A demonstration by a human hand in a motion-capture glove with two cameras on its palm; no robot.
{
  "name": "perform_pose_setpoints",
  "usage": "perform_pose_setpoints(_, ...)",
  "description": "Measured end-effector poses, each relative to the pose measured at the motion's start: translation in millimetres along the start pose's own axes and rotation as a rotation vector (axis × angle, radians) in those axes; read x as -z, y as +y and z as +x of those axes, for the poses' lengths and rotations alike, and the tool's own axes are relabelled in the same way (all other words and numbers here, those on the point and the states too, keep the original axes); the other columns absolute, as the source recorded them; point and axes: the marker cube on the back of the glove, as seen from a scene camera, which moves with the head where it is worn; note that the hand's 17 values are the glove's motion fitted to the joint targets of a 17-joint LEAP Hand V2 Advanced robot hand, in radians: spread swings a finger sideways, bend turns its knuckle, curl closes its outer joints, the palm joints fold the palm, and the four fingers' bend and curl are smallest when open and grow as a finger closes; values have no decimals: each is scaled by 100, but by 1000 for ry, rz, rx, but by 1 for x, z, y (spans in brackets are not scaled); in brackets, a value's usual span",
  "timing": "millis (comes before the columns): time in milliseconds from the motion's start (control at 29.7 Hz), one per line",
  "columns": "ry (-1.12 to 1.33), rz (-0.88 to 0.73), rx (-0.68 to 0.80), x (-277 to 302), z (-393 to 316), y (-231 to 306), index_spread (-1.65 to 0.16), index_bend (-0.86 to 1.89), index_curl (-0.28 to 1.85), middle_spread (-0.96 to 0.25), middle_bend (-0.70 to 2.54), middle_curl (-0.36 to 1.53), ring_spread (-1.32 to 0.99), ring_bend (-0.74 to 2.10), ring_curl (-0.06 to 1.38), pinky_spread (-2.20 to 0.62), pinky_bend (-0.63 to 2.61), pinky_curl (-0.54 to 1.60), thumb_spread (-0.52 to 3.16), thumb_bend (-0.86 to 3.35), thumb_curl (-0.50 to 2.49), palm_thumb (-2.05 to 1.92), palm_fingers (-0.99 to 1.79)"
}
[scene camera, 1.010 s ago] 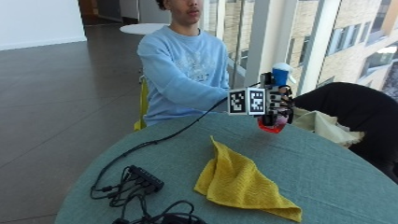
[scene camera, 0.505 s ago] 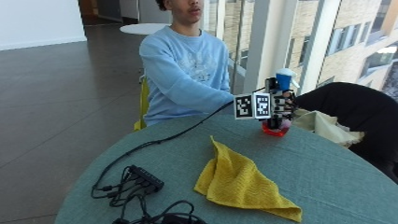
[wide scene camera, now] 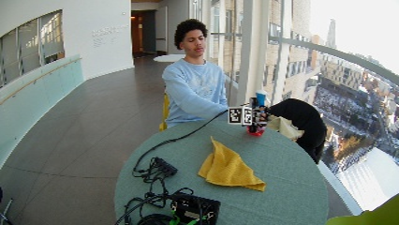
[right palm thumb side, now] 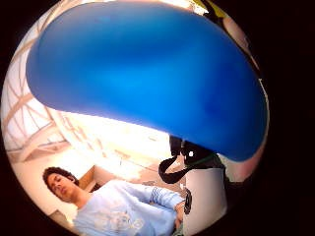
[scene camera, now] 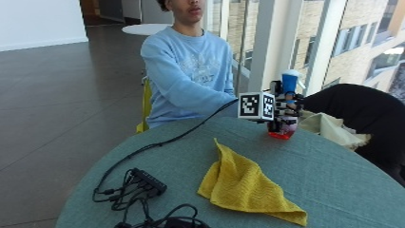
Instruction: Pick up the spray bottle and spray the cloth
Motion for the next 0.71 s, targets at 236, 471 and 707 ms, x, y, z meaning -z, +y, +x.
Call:
perform_pose_setpoints(236, 119, -50, 7, 54, -10, 23, -32, 5, 27, -9, 33, 44, -9, 48, 38, 15, 27, 38, 105, -3, 49, 75, 71)
perform_pose_setpoints(471, 324, -37, -2, 139, -15, 73, -36, 10, 25, -9, 30, 43, -7, 40, 35, 17, 30, 38, 107, -3, 46, 72, 63)
perform_pose_setpoints(707, 675, -22, -22, 218, -7, 141, -39, 12, 24, -9, 28, 42, -4, 35, 34, 20, 30, 38, 108, -3, 43, 70, 55)
